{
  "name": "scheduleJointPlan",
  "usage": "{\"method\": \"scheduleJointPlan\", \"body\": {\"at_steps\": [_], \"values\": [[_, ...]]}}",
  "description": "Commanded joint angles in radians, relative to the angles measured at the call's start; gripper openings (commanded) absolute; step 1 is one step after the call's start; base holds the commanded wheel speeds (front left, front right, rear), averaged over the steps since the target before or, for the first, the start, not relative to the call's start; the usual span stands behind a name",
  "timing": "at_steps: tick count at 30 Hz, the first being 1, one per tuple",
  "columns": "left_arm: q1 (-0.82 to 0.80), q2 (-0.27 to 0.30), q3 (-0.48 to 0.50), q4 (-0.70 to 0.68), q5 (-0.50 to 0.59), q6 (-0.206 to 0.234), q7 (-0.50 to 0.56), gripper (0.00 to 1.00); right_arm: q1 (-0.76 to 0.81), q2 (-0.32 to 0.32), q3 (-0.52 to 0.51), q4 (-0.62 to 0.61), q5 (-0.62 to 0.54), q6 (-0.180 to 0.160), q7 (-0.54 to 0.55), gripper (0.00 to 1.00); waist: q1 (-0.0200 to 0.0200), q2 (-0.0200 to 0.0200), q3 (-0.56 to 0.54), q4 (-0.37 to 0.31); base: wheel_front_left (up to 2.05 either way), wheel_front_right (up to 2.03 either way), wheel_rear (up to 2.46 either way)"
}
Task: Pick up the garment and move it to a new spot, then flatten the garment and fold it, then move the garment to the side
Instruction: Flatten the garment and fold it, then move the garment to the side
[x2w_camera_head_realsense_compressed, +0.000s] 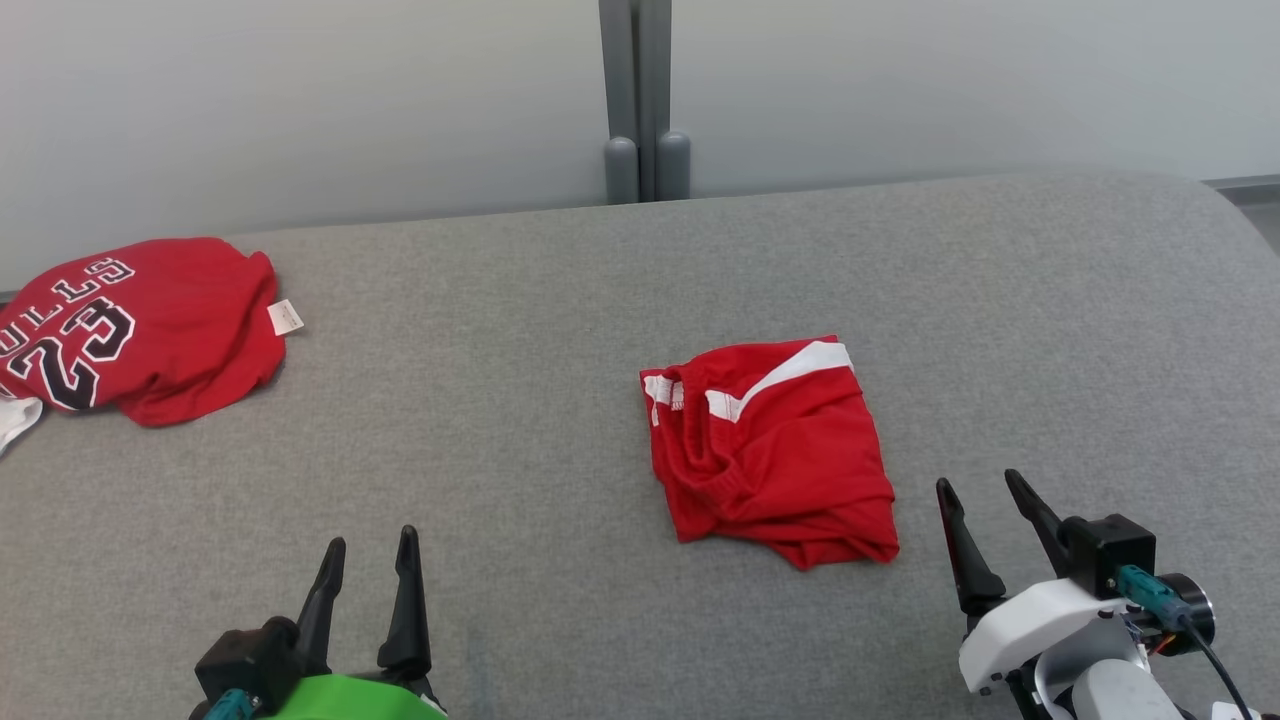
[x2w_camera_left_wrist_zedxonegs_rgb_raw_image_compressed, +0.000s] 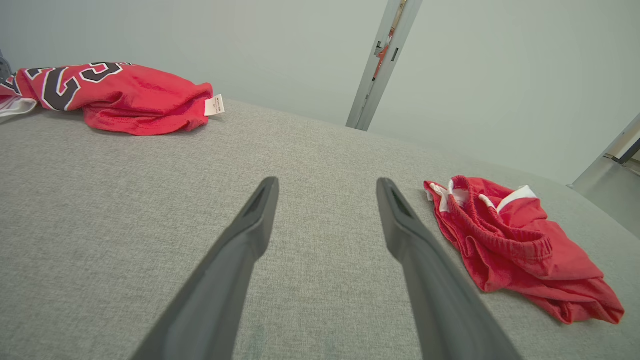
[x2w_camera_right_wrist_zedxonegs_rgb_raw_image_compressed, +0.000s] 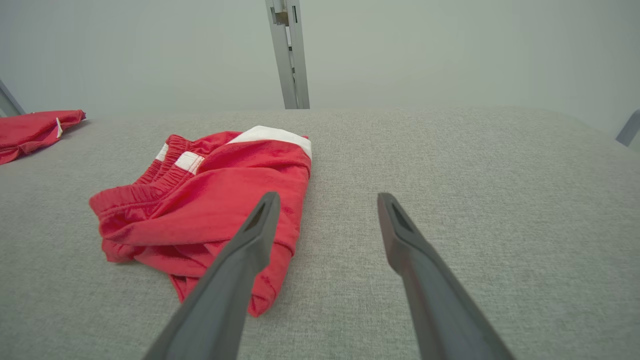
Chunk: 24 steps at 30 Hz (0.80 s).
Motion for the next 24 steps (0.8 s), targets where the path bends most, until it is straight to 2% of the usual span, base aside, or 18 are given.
{"method": "scheduleJointPlan", "body": {"at_steps": [1, 24], "values": [[0.012, 0.002, -0.002, 0.001, -0.005, -0.003, -0.001, 1.00, -0.002, -0.003, 0.003, 0.003, 0.003, -0.001, -0.005, 1.00, 0.0000, -0.0001, 0.000, 0.001, 0.00, 0.00, 0.00], [-0.002, 0.002, 0.000, 0.000, -0.005, -0.002, -0.001, 1.00, -0.015, -0.003, -0.008, -0.034, -0.008, -0.001, -0.007, 1.00, 0.0000, -0.0001, 0.005, 0.002, 0.00, 0.00, 0.00]]}}
